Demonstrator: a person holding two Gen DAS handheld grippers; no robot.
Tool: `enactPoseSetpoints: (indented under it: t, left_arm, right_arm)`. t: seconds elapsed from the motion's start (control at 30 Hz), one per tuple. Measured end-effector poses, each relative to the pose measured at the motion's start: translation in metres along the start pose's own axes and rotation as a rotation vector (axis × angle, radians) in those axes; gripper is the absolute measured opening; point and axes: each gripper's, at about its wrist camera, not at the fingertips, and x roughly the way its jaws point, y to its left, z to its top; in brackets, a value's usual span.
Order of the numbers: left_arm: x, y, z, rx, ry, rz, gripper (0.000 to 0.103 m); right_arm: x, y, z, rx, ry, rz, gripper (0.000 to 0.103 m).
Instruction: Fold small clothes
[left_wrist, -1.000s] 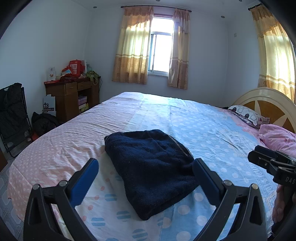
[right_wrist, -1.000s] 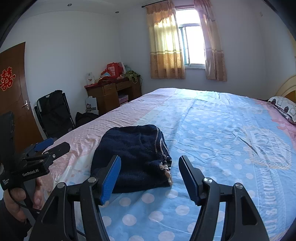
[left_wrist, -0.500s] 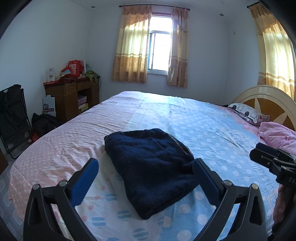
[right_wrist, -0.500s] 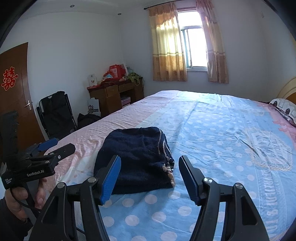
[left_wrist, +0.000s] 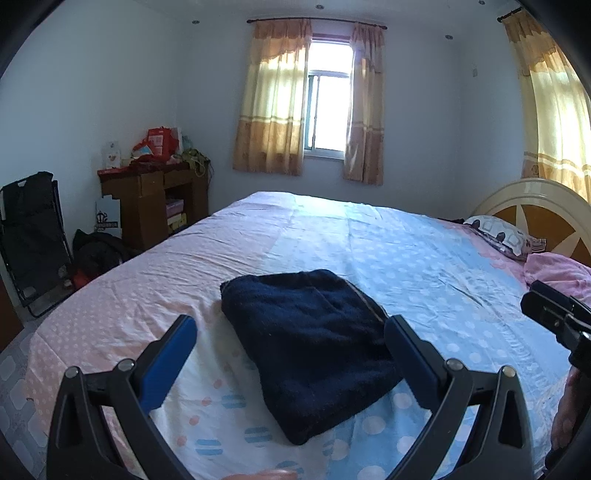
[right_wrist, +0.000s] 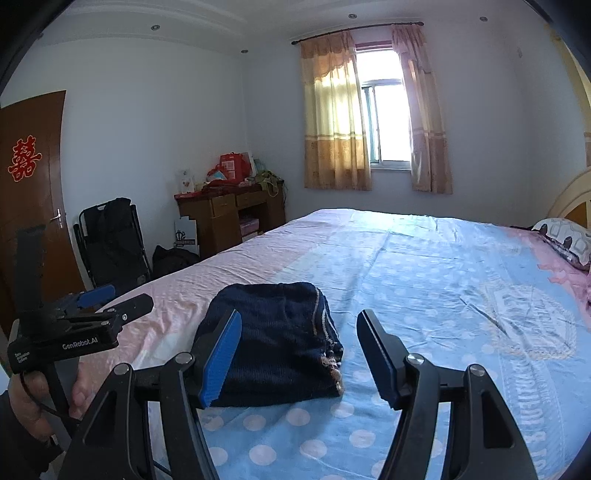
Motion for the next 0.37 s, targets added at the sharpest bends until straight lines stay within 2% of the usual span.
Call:
enactPoseSetpoints:
  t: [0.37]
  left_arm:
    - [0.0006,-0.0063,-0.0033,0.027,-0.016,0.0,0.103]
  right_arm:
    - [0.006,-0.0029,-0.0068,0.006,0.036,0.004,0.066]
